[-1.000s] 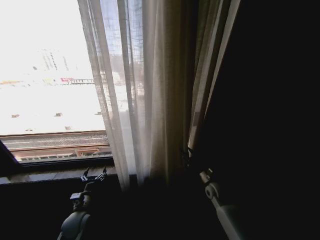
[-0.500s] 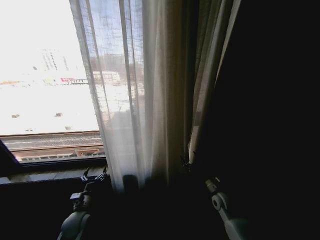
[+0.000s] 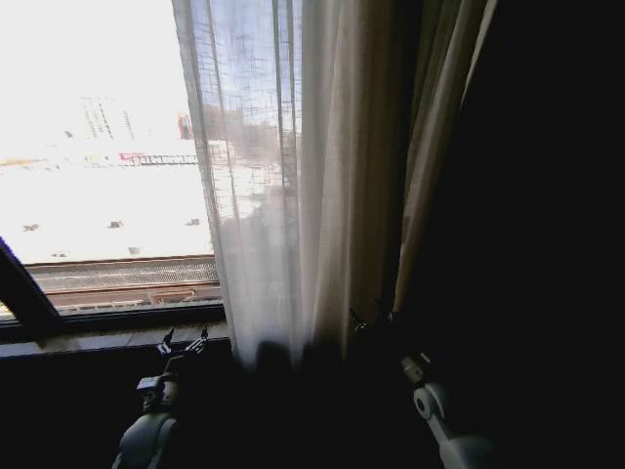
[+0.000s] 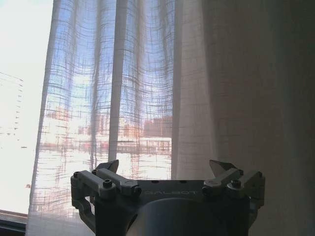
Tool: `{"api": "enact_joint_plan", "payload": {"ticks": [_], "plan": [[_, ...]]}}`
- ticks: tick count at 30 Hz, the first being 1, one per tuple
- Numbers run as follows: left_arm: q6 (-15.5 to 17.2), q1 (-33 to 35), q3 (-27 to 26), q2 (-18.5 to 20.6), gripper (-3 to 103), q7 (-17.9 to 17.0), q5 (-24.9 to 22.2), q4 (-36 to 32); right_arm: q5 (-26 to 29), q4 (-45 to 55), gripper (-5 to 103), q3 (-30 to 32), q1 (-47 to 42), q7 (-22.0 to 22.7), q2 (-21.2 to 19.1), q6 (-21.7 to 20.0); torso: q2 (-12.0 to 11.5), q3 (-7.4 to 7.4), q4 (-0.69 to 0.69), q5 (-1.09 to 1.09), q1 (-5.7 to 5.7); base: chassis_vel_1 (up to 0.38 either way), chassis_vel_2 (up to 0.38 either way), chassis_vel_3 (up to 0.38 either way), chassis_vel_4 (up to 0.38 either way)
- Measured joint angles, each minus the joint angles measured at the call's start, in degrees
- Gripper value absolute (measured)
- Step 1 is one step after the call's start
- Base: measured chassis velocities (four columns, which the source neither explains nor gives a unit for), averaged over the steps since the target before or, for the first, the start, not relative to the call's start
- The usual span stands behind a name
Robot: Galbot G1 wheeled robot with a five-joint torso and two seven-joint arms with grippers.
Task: Open the curtains by pulling them apart, changing their state from closed to fully open.
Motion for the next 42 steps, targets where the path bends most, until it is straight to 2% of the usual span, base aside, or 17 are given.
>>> {"api": "enact_joint_plan", "payload": {"ticks": [9,12,16,24,27,31,35,40,42], "plan": [[0.0,0.0,0.0,0.0,100,0.0,0.0,0.0,-0.3,-0.5,100,0.1,0.2,0.0,-0.1,1.0,0.0,-0.01,-0.01,0.02,0.0,0.364,0.304,-0.354,-0.304],[0.0,0.0,0.0,0.0,100,0.0,0.0,0.0,-0.7,-1.7,100,-0.1,0.8,0.4,0.0,2.9,0.0,0.0,-0.01,0.01,0.0,0.37,0.321,-0.378,-0.316],[0.0,0.0,0.0,0.0,100,0.0,0.0,0.0,-0.7,-2.2,100,-0.2,1.3,0.4,0.0,3.6,0.0,-0.01,0.01,-0.01,0.0,0.324,0.326,-0.339,-0.309],[0.0,0.0,0.0,0.0,100,0.0,0.0,0.0,-2.0,-1.3,100,-1.9,2.1,0.3,0.1,3.4,0.0,-0.01,0.0,-0.02,0.0,0.104,0.089,-0.088,-0.109],[0.0,0.0,0.0,0.0,100,0.0,0.0,0.0,-1.9,-1.6,100,-2.7,2.4,0.9,0.5,4.0,0.0,0.0,-0.04,0.08,0.0,-0.021,-0.011,0.014,0.009],[0.0,0.0,0.0,0.0,100,0.0,0.0,0.0,-0.6,-1.9,100,-2.9,2.6,0.6,0.6,4.5,0.0,0.0,-0.04,0.03,0.0,-0.056,-0.049,0.072,0.048],[0.0,0.0,0.0,0.0,100,0.0,0.0,0.0,0.1,-2.3,100,-2.2,2.8,-2.5,0.7,4.5,0.0,0.0,0.0,0.0,0.0,0.0,0.0,0.0,0.0],[0.0,0.0,0.0,0.0,100,0.0,0.0,0.0,3.1,-3.9,100,-1.1,2.8,-9.0,0.6,4.8,0.0,-0.01,-0.01,0.01,0.0,0.0,0.0,0.0,0.0],[0.0,0.0,0.0,0.0,100,0.0,0.0,0.0,3.2,-4.0,100,-0.9,2.8,-9.6,0.6,4.8,0.0,-0.01,-0.01,0.0,0.0,0.0,0.0,0.0,0.0]]}}
